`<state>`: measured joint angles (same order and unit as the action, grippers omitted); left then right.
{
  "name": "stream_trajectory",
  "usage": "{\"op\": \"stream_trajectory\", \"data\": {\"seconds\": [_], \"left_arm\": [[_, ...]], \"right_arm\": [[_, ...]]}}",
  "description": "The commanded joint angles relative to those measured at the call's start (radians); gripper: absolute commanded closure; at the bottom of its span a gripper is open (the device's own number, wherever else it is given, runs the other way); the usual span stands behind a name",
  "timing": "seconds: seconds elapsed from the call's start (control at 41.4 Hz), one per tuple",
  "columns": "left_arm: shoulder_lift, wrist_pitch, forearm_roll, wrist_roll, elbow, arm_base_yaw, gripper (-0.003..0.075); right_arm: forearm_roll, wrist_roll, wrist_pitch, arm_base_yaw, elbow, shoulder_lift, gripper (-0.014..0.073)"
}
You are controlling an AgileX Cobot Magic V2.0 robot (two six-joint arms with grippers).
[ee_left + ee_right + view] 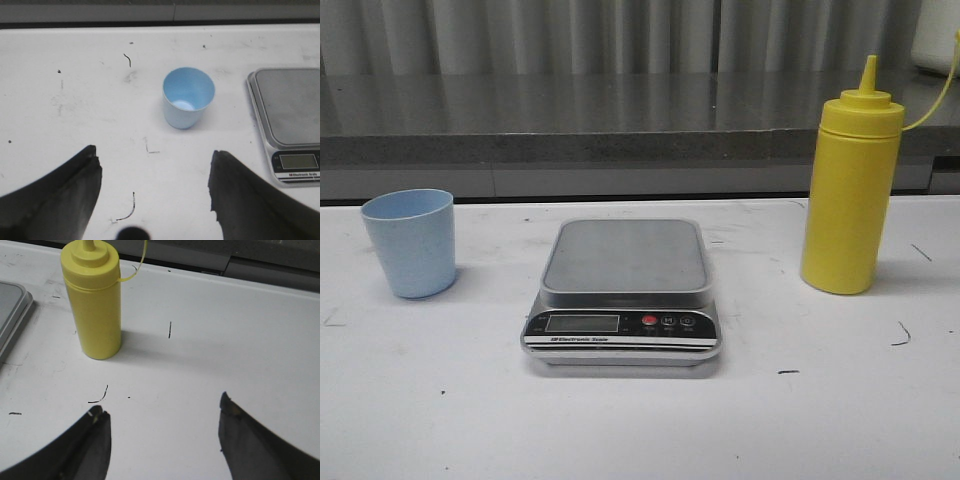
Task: Pour seasoning into cup on scale with both arms
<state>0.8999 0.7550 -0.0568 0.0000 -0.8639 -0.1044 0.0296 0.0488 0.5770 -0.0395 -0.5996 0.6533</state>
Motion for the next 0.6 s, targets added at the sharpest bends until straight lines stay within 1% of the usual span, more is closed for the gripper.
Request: {"op": "stream_trajectory", "data": {"seconds": [0.0,0.121,0.362,0.58], "left_arm": [[0.094,-0.011,-0.003,0.000,-0.097,-0.031,0.0262],[0.228,0.039,-0.003,0.000,-0.181,-0.042,0.0262],[0.483,0.094,-0.003,0.000,-0.345,-0.042,0.0262],[0.686,0.095,-0.003,0.000,-0.465,-0.042,0.0262]], "right_arm": [[0.016,0.007,-0.059,0.006,-0.033,0.006,0.0104],[0.016,0.007,-0.059,0.006,-0.033,0.006,0.0104],[0.016,0.007,-0.059,0.006,-0.033,0.006,0.0104],[0.016,0.007,-0.059,0.006,-0.033,0.006,0.0104]]}}
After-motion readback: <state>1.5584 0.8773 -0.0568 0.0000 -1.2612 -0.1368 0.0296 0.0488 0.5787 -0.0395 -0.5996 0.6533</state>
